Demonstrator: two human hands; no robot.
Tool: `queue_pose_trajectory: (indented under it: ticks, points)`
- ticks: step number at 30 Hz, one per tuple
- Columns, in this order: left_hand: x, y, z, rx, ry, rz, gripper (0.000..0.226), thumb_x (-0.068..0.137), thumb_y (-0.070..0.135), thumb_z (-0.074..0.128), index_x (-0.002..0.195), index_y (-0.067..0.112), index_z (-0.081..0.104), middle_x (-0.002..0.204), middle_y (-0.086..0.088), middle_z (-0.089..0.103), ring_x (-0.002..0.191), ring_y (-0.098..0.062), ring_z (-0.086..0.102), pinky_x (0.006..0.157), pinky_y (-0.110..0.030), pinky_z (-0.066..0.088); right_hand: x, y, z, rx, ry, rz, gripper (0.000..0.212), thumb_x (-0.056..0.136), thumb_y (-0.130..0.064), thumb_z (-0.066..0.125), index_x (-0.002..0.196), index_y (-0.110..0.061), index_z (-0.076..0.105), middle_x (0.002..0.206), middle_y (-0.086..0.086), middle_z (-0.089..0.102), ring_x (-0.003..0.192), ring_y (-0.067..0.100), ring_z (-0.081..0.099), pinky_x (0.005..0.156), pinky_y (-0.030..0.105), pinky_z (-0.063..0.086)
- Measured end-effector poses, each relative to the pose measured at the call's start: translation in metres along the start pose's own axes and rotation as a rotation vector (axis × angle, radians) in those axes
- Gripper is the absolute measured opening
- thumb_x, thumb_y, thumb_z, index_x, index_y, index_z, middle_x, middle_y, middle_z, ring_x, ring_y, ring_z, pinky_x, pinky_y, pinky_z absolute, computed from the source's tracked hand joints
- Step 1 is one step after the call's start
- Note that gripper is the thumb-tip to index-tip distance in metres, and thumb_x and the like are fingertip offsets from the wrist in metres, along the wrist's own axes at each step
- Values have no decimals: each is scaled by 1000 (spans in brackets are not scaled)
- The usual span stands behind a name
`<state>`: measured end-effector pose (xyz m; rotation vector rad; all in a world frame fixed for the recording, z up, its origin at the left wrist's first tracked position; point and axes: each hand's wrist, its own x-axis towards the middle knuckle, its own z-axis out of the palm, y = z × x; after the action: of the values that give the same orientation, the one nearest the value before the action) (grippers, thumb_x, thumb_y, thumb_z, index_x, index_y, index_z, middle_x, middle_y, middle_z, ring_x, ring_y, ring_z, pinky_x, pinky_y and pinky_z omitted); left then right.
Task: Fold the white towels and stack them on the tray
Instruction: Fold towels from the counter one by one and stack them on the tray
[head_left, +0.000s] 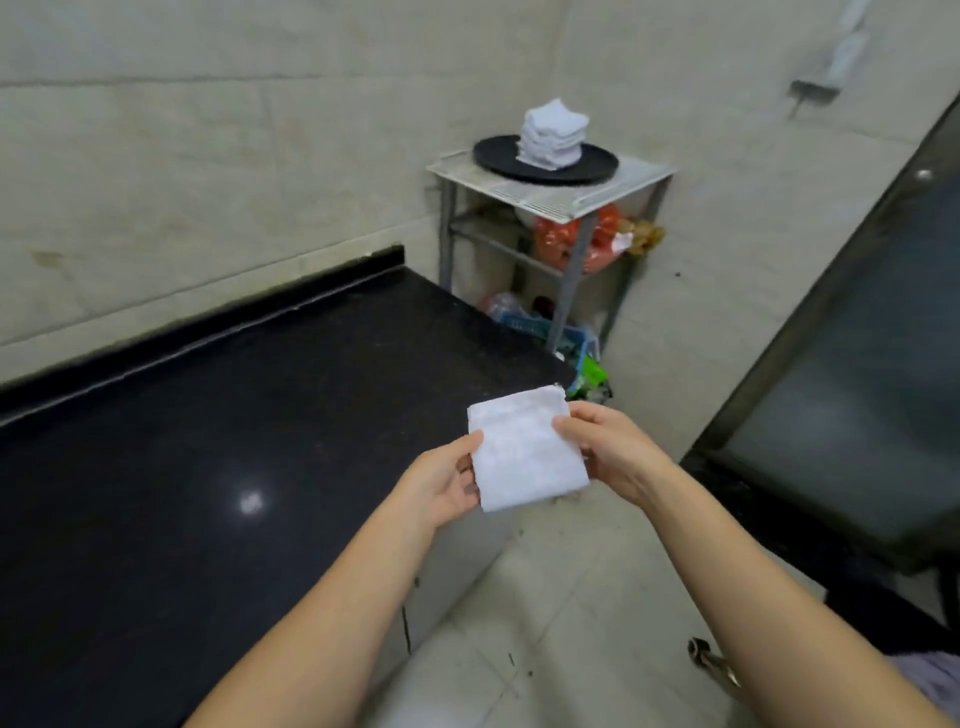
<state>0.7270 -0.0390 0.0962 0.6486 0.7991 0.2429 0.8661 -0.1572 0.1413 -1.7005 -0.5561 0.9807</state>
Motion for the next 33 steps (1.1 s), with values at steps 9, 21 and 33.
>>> queue_pose_trajectory:
  ticks: [9, 21, 33]
  points:
    - [113, 48, 142, 158, -67, 124, 20, 94, 14, 51, 113, 14, 57, 104, -9, 65, 94, -23, 63, 88, -43, 50, 106, -40, -137, 194, 178, 5, 14, 95, -20, 52, 87, -13, 61, 76, 3, 62, 60, 12, 59, 52, 21, 46]
    - [291, 271, 297, 501, -36, 678, 21, 96, 21, 51, 82, 12, 63, 73, 0, 60, 60, -9, 53, 49, -20, 41, 361, -228, -261, 74, 93, -273, 14, 95, -20, 54, 88, -16, 65, 82, 2, 66, 65, 13, 60, 58, 26, 44]
    - [450, 454, 379, 384, 351, 823, 27, 96, 19, 50, 71, 15, 43, 67, -2, 49, 48, -10, 51, 40, -15, 45, 641, -400, -299, -253, -117, -528, 16, 91, -14, 59, 75, -10, 62, 67, 2, 52, 58, 11, 50, 53, 21, 38]
